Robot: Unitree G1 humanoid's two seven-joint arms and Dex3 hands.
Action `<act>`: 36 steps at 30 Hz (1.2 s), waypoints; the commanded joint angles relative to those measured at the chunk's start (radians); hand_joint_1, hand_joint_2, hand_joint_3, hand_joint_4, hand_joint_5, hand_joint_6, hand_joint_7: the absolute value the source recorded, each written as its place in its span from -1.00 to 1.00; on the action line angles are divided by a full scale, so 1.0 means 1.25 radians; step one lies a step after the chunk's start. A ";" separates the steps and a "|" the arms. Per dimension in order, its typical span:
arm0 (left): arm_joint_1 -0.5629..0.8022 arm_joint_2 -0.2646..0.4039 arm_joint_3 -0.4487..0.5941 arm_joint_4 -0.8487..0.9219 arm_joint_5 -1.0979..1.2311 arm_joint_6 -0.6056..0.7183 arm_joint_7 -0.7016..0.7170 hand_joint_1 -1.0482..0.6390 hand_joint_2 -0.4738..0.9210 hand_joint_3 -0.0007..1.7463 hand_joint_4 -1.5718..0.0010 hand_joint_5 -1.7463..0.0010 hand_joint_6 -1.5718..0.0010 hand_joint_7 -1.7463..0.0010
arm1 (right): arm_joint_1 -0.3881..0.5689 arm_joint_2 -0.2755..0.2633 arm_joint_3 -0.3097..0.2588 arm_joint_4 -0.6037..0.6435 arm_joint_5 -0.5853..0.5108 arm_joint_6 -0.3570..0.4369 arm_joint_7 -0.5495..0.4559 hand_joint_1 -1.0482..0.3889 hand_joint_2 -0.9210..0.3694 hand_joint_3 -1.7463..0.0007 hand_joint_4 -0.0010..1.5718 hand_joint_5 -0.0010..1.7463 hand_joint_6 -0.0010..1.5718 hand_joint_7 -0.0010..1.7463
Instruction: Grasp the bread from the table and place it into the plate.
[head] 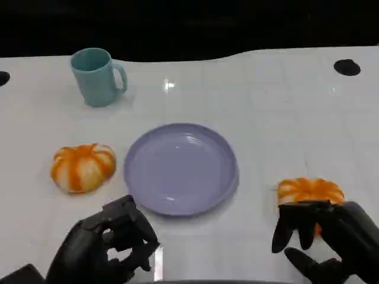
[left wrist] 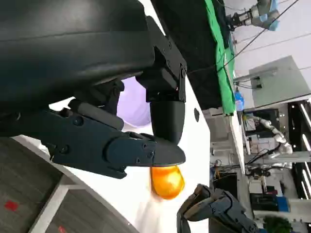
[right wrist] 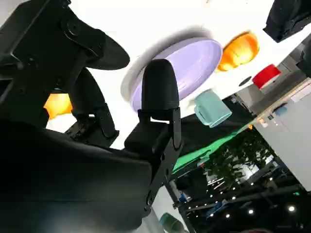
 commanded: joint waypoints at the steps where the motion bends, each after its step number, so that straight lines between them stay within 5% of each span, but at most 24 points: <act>1: 0.002 0.012 0.006 -0.005 -0.001 0.005 0.002 -0.38 1.00 -0.65 0.13 -1.00 0.26 -0.81 | 0.000 -0.006 -0.007 -0.007 0.003 0.004 -0.006 0.38 0.20 -0.52 0.06 0.89 0.02 0.48; 31: -0.002 0.012 0.008 0.001 -0.004 0.005 0.000 -0.37 1.00 -0.65 0.14 -1.00 0.26 -0.80 | -0.001 -0.002 -0.011 -0.024 -0.003 0.015 -0.010 0.39 0.22 -0.53 0.07 0.84 0.02 0.44; 36: -0.004 0.011 0.007 0.003 -0.003 0.006 0.000 -0.37 1.00 -0.65 0.14 -1.00 0.27 -0.81 | 0.001 -0.003 -0.024 -0.050 -0.017 0.047 -0.014 0.34 0.17 -0.47 0.03 0.66 0.04 0.17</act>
